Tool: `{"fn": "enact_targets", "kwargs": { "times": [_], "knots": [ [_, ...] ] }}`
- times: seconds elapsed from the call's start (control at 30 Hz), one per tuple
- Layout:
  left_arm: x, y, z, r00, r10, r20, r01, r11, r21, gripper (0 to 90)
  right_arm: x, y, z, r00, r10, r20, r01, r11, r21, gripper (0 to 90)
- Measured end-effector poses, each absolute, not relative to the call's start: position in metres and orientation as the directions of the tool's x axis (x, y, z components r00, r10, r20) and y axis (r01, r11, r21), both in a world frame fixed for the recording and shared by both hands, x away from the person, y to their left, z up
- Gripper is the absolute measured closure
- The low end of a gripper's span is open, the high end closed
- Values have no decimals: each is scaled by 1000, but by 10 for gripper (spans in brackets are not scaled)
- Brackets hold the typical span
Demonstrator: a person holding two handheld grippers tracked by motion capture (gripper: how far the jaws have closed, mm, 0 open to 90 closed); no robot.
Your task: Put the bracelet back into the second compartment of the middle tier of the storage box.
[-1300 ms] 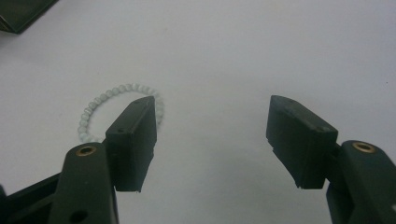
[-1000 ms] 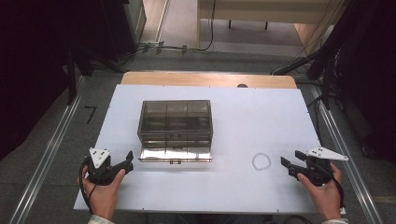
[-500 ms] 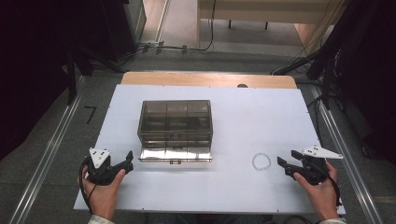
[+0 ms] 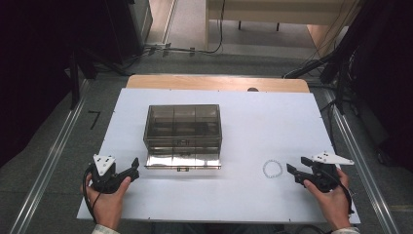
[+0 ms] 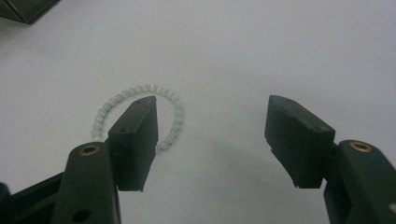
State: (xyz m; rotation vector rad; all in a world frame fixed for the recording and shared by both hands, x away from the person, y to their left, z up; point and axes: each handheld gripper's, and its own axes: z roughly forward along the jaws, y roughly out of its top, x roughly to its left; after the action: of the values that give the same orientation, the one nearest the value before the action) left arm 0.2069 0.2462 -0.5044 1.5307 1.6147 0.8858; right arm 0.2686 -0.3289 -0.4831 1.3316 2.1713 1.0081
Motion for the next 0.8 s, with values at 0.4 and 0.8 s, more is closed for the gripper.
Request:
{"fn": "enact_targets", "kwargs": {
  "times": [0.4,0.8],
  "knots": [
    [207,246,-505,-25,999,-47,498,53,866,118,272,-321,-486,-487,873,30,600,309,738,359],
    [207,247,-505,-23,999,-46,501,51,864,118,278,-310,-491,-510,860,13,599,344,723,377]
  ]
}}
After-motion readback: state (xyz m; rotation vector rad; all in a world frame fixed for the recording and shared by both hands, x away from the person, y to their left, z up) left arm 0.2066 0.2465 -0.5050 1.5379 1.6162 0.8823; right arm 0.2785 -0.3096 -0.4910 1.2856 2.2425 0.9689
